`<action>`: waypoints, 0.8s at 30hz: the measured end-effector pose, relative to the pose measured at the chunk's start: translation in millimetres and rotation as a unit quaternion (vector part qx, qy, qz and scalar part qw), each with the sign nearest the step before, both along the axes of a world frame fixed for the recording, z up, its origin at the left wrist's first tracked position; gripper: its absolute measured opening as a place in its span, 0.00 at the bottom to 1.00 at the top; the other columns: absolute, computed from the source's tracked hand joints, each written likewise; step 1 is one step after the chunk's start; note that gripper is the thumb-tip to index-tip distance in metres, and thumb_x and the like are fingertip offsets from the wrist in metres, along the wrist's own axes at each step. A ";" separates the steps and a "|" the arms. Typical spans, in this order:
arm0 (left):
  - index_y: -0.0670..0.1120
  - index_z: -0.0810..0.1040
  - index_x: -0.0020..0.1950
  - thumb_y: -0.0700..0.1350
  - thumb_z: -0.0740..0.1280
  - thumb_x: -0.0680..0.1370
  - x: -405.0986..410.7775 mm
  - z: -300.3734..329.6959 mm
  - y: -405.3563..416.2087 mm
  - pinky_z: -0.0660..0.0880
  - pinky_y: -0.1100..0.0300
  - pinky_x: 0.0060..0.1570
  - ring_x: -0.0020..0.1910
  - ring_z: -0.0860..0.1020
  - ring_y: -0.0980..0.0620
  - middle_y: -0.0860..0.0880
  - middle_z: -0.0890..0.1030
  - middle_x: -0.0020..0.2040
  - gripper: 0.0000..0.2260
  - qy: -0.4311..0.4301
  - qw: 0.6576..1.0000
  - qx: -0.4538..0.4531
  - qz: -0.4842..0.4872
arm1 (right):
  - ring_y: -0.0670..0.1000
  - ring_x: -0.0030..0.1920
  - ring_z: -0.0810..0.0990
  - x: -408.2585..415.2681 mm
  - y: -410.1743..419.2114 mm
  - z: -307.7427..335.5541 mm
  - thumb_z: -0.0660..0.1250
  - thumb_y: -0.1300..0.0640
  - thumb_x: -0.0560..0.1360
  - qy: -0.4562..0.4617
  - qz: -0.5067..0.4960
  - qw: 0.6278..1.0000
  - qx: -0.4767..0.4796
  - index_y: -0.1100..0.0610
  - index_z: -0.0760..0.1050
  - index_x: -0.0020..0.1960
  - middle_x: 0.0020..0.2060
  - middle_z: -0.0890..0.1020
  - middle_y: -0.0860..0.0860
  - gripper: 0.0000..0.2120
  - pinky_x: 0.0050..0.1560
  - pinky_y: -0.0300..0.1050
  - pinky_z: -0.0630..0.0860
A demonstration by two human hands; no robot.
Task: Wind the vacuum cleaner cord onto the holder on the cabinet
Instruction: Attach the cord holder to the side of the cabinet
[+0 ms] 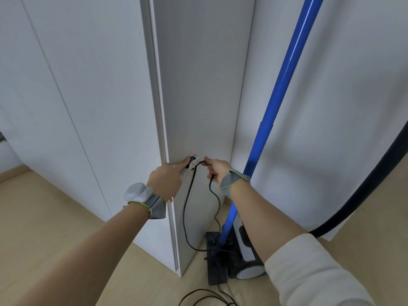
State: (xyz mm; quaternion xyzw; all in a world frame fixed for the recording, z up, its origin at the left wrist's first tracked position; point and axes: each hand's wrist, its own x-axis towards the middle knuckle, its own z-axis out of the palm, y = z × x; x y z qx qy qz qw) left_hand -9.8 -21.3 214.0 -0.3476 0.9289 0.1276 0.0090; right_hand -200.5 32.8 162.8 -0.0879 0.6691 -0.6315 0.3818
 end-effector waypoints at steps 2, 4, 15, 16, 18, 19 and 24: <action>0.68 0.48 0.79 0.35 0.64 0.78 1.2 -1.6 -2.3 0.82 0.50 0.50 0.38 0.79 0.44 0.47 0.72 0.44 0.42 -0.009 0.999 -0.029 -0.011 | 0.44 0.14 0.59 -7.3 -8.0 9.0 0.63 0.53 0.83 -0.039 0.026 0.999 -0.014 0.62 0.76 0.40 0.16 0.64 0.44 0.17 0.22 0.36 0.62; 0.67 0.50 0.80 0.34 0.62 0.78 2.4 -1.4 -1.9 0.81 0.51 0.50 0.37 0.75 0.45 0.45 0.73 0.47 0.40 0.000 0.999 -0.040 -0.018 | 0.42 0.14 0.59 -11.5 -13.4 14.9 0.61 0.53 0.84 -0.044 0.051 0.998 -0.008 0.61 0.75 0.40 0.16 0.64 0.44 0.17 0.20 0.33 0.60; 0.73 0.47 0.76 0.39 0.68 0.76 -0.5 -2.0 0.5 0.79 0.53 0.53 0.39 0.77 0.46 0.48 0.75 0.47 0.44 -0.007 0.999 -0.050 0.007 | 0.51 0.23 0.69 34.0 1.6 56.7 0.62 0.55 0.78 0.285 0.043 0.958 0.009 0.57 0.81 0.36 0.22 0.74 0.47 0.16 0.26 0.41 0.66; 0.74 0.48 0.76 0.40 0.68 0.77 -0.5 -2.2 1.2 0.79 0.53 0.53 0.38 0.78 0.46 0.49 0.75 0.44 0.43 -0.006 0.999 -0.050 0.010 | 0.51 0.23 0.71 44.5 7.3 53.8 0.60 0.56 0.78 0.286 0.051 0.957 0.002 0.59 0.81 0.38 0.23 0.76 0.48 0.15 0.27 0.41 0.68; 0.73 0.52 0.75 0.39 0.67 0.76 -0.6 -1.9 1.3 0.80 0.53 0.52 0.39 0.81 0.47 0.50 0.79 0.43 0.41 -0.001 0.999 -0.051 0.010 | 0.52 0.23 0.72 65.0 18.6 43.5 0.58 0.59 0.80 0.290 0.065 0.955 -0.016 0.62 0.79 0.41 0.26 0.77 0.52 0.14 0.28 0.42 0.70; 0.73 0.54 0.75 0.38 0.66 0.76 -0.1 -2.0 1.4 0.80 0.52 0.52 0.40 0.82 0.47 0.50 0.81 0.43 0.40 -0.002 0.998 -0.054 0.011 | 0.52 0.23 0.72 74.4 24.6 36.6 0.58 0.59 0.80 0.290 0.069 0.954 -0.027 0.62 0.77 0.41 0.27 0.77 0.54 0.14 0.28 0.43 0.70; 0.69 0.63 0.73 0.40 0.54 0.80 9.2 -4.6 4.3 0.82 0.53 0.45 0.35 0.84 0.46 0.49 0.83 0.38 0.28 0.083 0.992 -0.089 0.017 | 0.49 0.24 0.73 95.7 35.1 14.8 0.60 0.55 0.82 0.315 0.057 0.946 -0.041 0.58 0.78 0.47 0.28 0.77 0.52 0.11 0.25 0.38 0.70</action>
